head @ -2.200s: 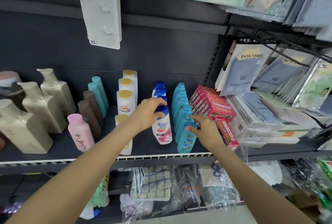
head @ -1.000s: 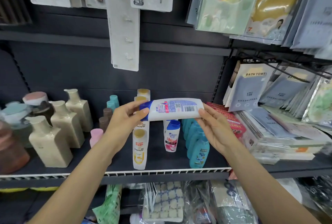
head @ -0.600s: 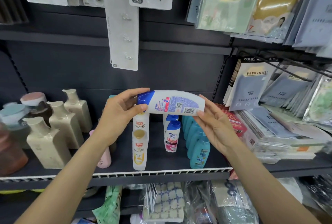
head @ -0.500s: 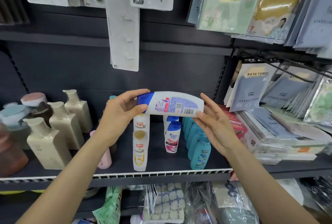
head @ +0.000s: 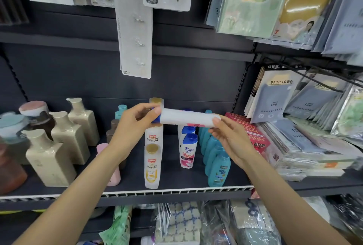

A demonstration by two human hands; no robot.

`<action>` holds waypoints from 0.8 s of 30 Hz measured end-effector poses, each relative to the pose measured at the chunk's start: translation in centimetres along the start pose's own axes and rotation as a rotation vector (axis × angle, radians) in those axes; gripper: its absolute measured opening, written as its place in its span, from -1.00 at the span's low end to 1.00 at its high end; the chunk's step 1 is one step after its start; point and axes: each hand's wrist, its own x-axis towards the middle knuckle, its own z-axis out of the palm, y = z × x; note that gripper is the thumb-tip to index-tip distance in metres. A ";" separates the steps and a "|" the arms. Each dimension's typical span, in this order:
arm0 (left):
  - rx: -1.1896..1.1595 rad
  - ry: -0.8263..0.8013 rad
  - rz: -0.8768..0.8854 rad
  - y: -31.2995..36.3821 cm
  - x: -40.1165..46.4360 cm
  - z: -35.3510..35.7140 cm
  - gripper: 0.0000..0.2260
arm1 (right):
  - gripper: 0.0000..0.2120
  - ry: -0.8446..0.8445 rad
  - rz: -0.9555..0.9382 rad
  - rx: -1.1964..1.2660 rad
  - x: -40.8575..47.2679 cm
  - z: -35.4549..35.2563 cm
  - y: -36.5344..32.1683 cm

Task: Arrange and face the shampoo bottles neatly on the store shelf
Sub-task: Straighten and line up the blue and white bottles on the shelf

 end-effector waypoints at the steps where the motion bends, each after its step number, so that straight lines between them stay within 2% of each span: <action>1: 0.009 -0.028 0.003 0.1 0.0 0.0 -0.75 | -0.83 0.007 0.010 -0.002 0.1 -0.2 0.1; 5: 0.105 -0.038 0.043 0.1 0.2 0.5 -0.66 | -0.72 0.052 0.102 -0.096 0.3 -0.7 0.4; 9: 0.184 0.004 0.029 0.0 0.9 1.0 -0.69 | -0.54 0.100 0.195 -0.257 0.6 -0.9 0.8; 12: 0.137 0.020 0.017 0.2 1.4 1.8 -0.72 | -0.48 0.118 0.259 -0.338 0.7 -1.0 1.2; 15: 0.130 0.057 0.037 0.4 1.7 2.9 -0.73 | -0.54 0.054 0.270 -0.414 0.6 -1.4 1.5; 19: 0.254 0.058 0.099 -0.1 2.0 4.6 -0.71 | -0.70 0.020 0.187 -0.537 1.0 -3.1 2.0; 24: 0.504 -0.014 0.151 -2.4 2.6 7.0 -0.68 | -0.82 0.001 0.000 -0.923 2.3 -6.5 3.3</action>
